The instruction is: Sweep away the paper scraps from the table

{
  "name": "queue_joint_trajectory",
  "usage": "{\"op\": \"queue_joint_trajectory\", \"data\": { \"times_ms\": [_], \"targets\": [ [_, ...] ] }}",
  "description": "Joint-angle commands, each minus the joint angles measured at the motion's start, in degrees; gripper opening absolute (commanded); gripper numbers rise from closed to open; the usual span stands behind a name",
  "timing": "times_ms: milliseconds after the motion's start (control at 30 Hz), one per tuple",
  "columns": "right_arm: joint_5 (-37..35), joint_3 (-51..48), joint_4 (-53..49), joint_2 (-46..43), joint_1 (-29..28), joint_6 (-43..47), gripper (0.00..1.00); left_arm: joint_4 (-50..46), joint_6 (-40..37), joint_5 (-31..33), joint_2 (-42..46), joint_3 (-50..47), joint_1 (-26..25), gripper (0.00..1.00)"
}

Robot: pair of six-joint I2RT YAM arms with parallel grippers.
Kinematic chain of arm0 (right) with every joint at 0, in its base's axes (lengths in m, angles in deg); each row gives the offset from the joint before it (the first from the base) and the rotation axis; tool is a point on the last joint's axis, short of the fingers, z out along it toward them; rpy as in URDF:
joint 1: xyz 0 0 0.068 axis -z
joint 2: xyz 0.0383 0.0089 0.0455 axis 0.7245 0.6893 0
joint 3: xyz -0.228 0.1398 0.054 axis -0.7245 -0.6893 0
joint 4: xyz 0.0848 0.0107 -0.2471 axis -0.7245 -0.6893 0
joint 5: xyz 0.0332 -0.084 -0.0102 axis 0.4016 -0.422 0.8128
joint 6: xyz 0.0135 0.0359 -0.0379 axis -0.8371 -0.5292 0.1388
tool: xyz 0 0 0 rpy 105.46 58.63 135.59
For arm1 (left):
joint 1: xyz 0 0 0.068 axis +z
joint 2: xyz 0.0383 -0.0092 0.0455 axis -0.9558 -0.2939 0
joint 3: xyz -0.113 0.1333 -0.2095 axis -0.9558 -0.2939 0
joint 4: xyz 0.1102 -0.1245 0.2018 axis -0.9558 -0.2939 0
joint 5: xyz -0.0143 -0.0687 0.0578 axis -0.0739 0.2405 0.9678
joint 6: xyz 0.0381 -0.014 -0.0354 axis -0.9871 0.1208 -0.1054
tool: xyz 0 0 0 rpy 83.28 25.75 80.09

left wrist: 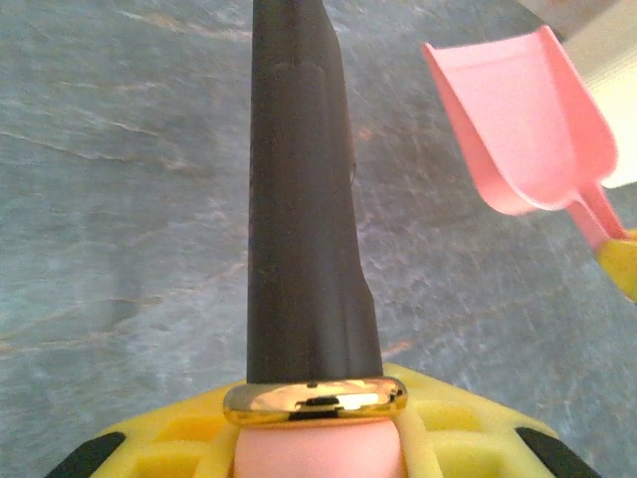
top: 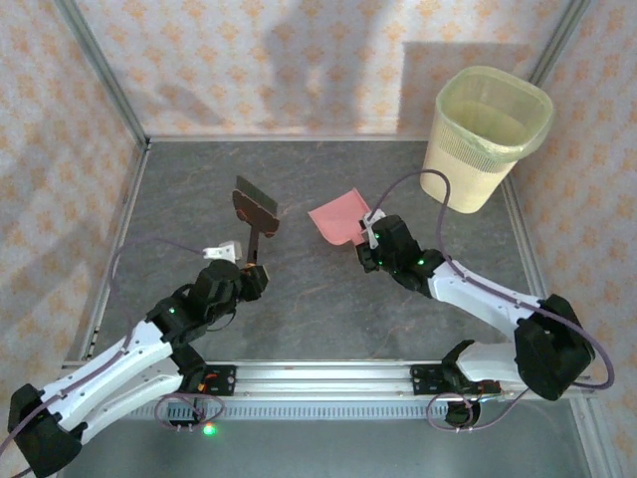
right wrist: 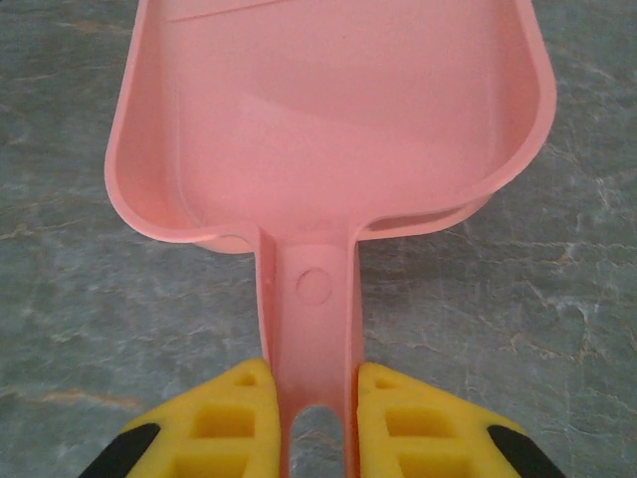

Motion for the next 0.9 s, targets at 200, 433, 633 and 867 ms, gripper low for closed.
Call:
{"op": "queue_joint_trajectory", "data": {
  "times_ms": [200,433,633,867],
  "targets": [
    [-3.9,-2.5,7.0,3.3,4.3,-3.7,0.11,10.2,-2.6,-14.8,-9.8,3.0,1.1,0.00],
    [-6.3,-4.1,9.2,5.9,5.2,-4.4,0.13,11.2,0.8,-24.9,-17.3,3.6,2.8,0.00],
    [-3.8,-3.5,10.5,8.0,5.4,-4.9,0.18,11.5,2.6,-30.5,-19.3,3.3,4.3,0.00],
    [-4.0,-1.8,9.6,11.7,5.7,-6.8,0.32,1.3,1.1,-30.7,-25.3,6.5,6.2,0.00]
  ]
}}
